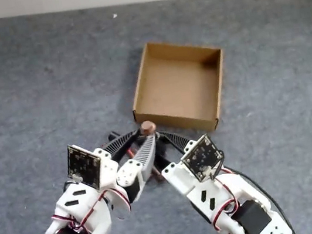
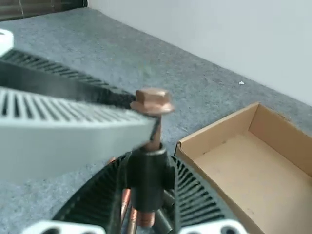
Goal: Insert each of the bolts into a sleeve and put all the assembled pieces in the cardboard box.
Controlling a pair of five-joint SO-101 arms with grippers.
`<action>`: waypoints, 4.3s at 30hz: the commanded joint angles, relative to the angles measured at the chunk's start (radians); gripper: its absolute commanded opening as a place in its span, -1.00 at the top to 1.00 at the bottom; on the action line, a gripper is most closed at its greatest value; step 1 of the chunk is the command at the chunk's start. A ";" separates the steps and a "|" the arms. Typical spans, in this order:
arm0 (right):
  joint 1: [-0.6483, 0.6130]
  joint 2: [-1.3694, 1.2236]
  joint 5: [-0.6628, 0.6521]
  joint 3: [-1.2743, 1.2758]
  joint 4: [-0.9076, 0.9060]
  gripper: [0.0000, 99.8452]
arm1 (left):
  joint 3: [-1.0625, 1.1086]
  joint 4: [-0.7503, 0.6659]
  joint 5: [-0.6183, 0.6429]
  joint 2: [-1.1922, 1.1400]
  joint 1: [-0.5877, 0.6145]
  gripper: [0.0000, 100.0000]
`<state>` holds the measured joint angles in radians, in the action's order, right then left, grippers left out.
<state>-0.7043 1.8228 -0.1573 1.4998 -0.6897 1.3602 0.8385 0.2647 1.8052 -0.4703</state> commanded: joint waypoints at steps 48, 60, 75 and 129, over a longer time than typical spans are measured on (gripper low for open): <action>0.430 -1.675 0.014 -1.121 0.202 0.99 | 0.211 0.170 -0.261 0.005 0.705 0.75; 0.414 -1.863 0.015 -1.434 -0.157 0.71 | 0.211 0.169 -0.262 0.005 0.705 0.75; 0.062 -1.873 0.015 -1.639 -0.608 0.71 | 0.171 0.173 -0.258 0.005 0.894 0.75; -0.005 -1.796 -0.089 -1.512 -0.711 0.99 | 0.177 0.169 -0.258 0.005 0.923 0.75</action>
<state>-0.7472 -0.1412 -0.2371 -0.1128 -1.3878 1.5750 1.0288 0.0161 1.8067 0.4381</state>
